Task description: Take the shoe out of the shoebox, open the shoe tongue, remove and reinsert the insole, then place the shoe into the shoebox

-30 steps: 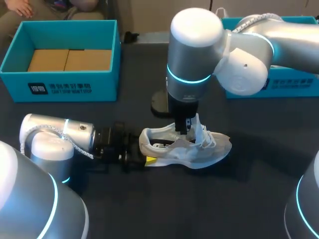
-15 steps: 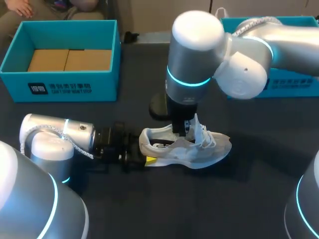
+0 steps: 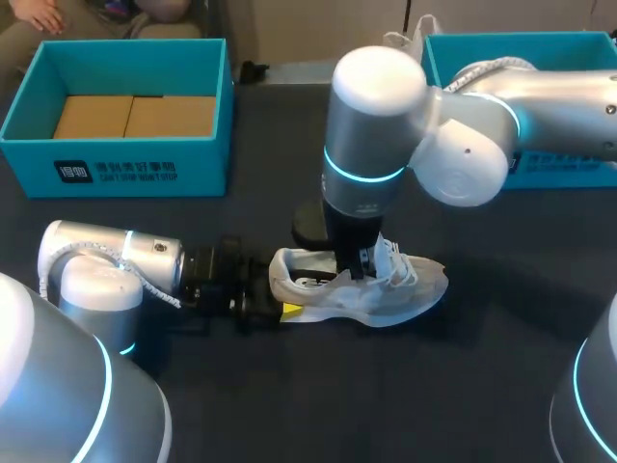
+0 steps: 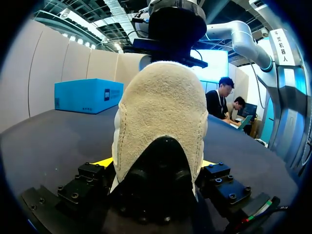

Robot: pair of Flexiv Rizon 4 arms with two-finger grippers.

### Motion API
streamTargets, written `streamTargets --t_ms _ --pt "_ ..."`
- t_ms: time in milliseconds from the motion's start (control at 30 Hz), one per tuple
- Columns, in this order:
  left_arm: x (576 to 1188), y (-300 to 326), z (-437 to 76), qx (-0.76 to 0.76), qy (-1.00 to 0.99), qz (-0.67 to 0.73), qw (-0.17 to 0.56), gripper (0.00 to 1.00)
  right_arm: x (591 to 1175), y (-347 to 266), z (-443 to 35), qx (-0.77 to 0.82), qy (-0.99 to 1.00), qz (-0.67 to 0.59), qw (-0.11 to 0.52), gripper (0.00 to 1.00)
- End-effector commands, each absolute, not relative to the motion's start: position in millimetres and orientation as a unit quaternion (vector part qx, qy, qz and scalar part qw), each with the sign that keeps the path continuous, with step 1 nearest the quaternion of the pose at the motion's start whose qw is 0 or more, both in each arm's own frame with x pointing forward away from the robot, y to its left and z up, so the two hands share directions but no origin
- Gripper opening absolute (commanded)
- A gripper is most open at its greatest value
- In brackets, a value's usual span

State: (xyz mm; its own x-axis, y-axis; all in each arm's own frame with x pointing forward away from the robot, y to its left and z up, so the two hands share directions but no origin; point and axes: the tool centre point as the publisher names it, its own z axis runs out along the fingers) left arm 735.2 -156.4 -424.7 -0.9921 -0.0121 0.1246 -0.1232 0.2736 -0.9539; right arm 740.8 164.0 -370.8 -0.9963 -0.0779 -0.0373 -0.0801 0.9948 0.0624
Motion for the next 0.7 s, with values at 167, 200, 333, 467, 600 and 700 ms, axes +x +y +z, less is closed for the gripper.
streamTargets --t_ms 167,200,333,467,600,700 --pt "735 -155 -426 0.043 -0.797 0.600 0.047 0.00 745 166 -381 -0.028 0.999 0.018 0.019 0.00" --pt "735 -155 -426 0.043 -0.797 0.600 0.047 0.00 746 166 -384 -0.024 0.999 0.024 0.027 0.00" --pt "735 -155 -426 0.043 -0.797 0.600 0.047 0.00 751 170 -390 -0.025 0.999 0.018 0.029 0.00" --pt "735 -155 -426 0.043 -0.797 0.600 0.047 0.00 751 171 -391 -0.023 0.999 0.020 0.027 0.00" --pt "735 -155 -426 0.043 -0.797 0.600 0.047 0.00 751 170 -390 -0.014 0.999 0.020 0.036 0.14" --pt "735 -155 -426 0.043 -0.797 0.600 0.047 0.00 751 168 -390 -0.007 0.999 0.020 0.039 0.17"
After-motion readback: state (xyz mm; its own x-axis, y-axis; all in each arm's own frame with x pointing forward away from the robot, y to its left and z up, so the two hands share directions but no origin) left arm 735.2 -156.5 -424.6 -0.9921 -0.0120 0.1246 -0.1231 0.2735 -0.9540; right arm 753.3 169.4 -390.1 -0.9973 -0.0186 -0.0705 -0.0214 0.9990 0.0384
